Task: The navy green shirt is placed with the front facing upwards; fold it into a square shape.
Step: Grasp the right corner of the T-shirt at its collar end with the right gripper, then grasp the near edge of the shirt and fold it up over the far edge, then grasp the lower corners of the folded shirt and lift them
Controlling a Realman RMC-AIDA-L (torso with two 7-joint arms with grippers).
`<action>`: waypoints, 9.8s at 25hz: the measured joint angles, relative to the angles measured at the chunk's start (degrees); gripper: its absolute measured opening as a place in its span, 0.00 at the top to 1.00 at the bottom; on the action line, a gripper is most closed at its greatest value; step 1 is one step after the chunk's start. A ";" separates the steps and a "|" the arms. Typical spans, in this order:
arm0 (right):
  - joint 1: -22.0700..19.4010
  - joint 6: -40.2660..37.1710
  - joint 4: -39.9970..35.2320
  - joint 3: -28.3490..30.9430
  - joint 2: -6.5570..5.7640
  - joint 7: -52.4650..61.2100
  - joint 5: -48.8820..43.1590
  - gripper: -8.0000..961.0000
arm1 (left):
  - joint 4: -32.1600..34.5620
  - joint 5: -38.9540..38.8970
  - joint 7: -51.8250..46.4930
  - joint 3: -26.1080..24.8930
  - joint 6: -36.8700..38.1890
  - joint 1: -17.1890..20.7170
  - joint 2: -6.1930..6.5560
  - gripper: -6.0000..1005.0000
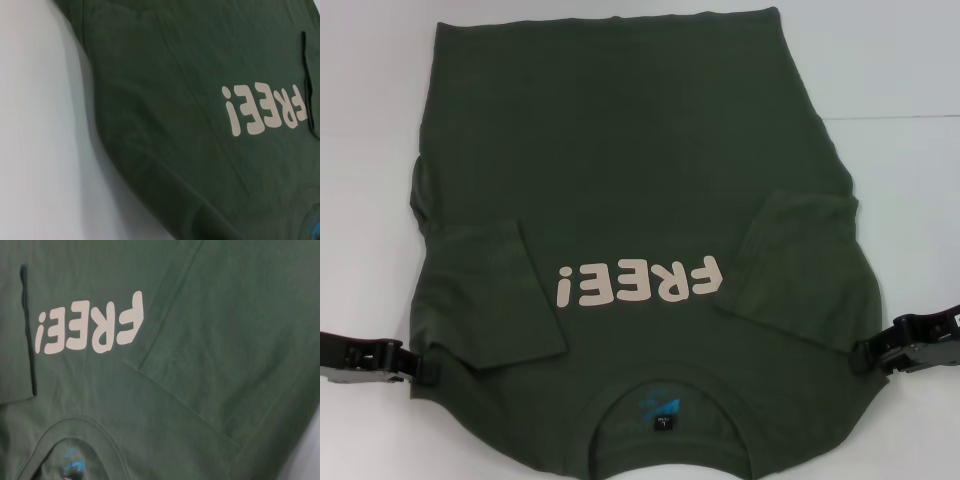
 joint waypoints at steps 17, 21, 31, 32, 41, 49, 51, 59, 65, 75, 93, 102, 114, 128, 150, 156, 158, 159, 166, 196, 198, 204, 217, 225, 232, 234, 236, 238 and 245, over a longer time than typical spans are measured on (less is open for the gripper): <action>0.08 0.10 -0.50 -2.60 0.10 -0.27 0.03 0.90 | 0.00 -1.04 0.43 -0.07 0.22 -0.03 0.00 0.96; -0.12 -0.21 -0.66 -2.25 -0.18 -0.68 0.33 0.93 | 0.48 -1.37 0.46 -0.09 0.50 0.11 0.07 0.96; -0.01 -1.41 -0.81 -2.27 -0.51 -1.79 0.52 0.93 | 0.62 -1.17 0.03 -0.02 1.13 -0.09 0.52 0.96; 0.03 -1.58 -0.86 -2.32 -0.54 -2.01 0.52 0.93 | 0.62 -1.23 0.03 -0.01 1.15 -0.10 0.53 0.96; -0.37 -10.10 -5.11 -2.66 -1.13 -4.95 0.16 0.93 | 0.62 -1.46 1.04 -0.18 6.30 -0.11 1.00 0.96; -0.81 -15.89 -6.02 -3.13 -1.56 -7.53 -3.94 0.93 | 1.51 -1.03 2.06 -0.94 15.57 -0.18 2.31 0.96; -0.87 -17.00 -6.04 -3.25 -1.56 -8.30 -4.72 0.93 | 1.77 -1.00 2.17 -0.90 17.86 -0.20 2.44 0.96; -1.57 -20.76 -6.05 -3.15 -1.61 -11.46 -6.93 0.93 | 1.95 -0.79 2.26 -0.38 23.34 0.39 2.27 0.96; -2.91 -19.81 -6.45 0.19 -1.90 -11.98 -6.31 0.93 | 2.10 -0.67 2.40 -2.88 22.51 0.87 2.17 0.96; -4.96 -16.73 -6.60 13.83 -1.73 -13.43 -5.94 0.93 | 2.19 -2.68 5.07 -11.10 18.57 2.32 2.22 0.96; -9.39 -5.66 -3.07 16.47 -0.70 -14.86 11.82 0.93 | -0.60 -16.52 6.99 -15.21 8.61 6.49 0.40 0.96; -10.00 -0.08 -3.03 16.52 0.84 -16.33 21.80 0.93 | -3.36 -24.57 8.99 -15.14 2.05 7.81 -0.83 0.96; -9.29 9.52 -2.74 16.36 3.90 -19.52 28.92 0.93 | -7.30 -33.14 14.16 -14.93 -6.34 6.68 -3.85 0.96; -7.39 18.64 -2.20 15.99 7.85 -23.29 34.01 0.93 | -7.42 -38.21 20.81 -13.99 -19.35 3.09 -8.71 0.96; -2.66 34.98 3.58 15.61 10.13 -27.12 34.18 0.93 | -15.80 -41.59 29.62 -13.59 -39.13 -3.02 -9.50 0.96; -2.11 37.88 4.03 14.32 10.58 -27.19 34.25 0.93 | -17.79 -43.36 32.42 -13.62 -42.79 -4.06 -9.58 0.96; -1.82 38.51 4.43 14.27 10.64 -27.35 34.27 0.93 | -18.61 -44.20 33.84 -13.63 -43.74 -4.35 -9.59 0.96; -1.71 38.72 4.55 14.25 10.66 -27.49 34.26 0.93 | -18.93 -44.67 34.54 -13.62 -44.03 -4.49 -9.59 0.95; -1.10 40.08 4.59 14.22 10.65 -27.77 34.27 0.93 | -20.72 -48.66 39.07 -13.63 -46.48 -5.29 -9.58 0.95; -1.38 42.69 7.90 14.42 10.60 -38.07 42.45 0.36 | -26.15 -64.26 54.40 -14.17 -47.16 -3.24 -9.85 0.42; -1.46 42.77 7.85 14.71 10.53 -37.90 42.45 0.28 | -26.07 -64.10 54.21 -14.04 -46.43 -2.74 -9.82 0.32; -2.47 44.14 7.71 15.06 10.01 -36.31 43.69 0.07 | -25.05 -63.70 53.09 -13.64 -39.69 0.55 -9.65 0.28; -12.38 31.00 3.86 13.69 3.35 -23.23 43.37 0.02 | -8.81 -41.62 13.37 -4.27 -23.05 6.48 -5.98 0.27; -14.80 22.36 3.10 12.93 -0.44 -17.35 35.89 0.02 | -0.76 -20.86 -1.38 -4.49 -14.68 2.43 -1.84 0.26; -14.98 22.00 3.01 12.91 -0.10 -17.68 33.09 0.02 | -0.62 -17.38 -0.13 0.32 -20.88 -0.64 -1.21 0.26; -14.97 22.00 3.01 12.89 0.09 -17.80 33.06 0.02 | -0.82 -17.34 -0.30 2.48 -23.38 -0.68 -1.53 0.26; -14.96 22.00 3.02 12.84 0.17 -17.80 33.05 0.02 | -1.55 -17.32 -0.35 3.80 -24.73 -0.72 -1.77 0.26; -14.93 22.00 3.09 12.82 0.24 -17.80 33.04 0.02 | -3.04 -17.31 -0.26 4.73 -26.23 -0.86 -1.84 0.26; -14.45 22.17 3.19 12.57 0.32 -17.80 33.03 0.02 | -4.33 -17.26 0.11 6.04 -29.44 -0.77 -2.11 0.26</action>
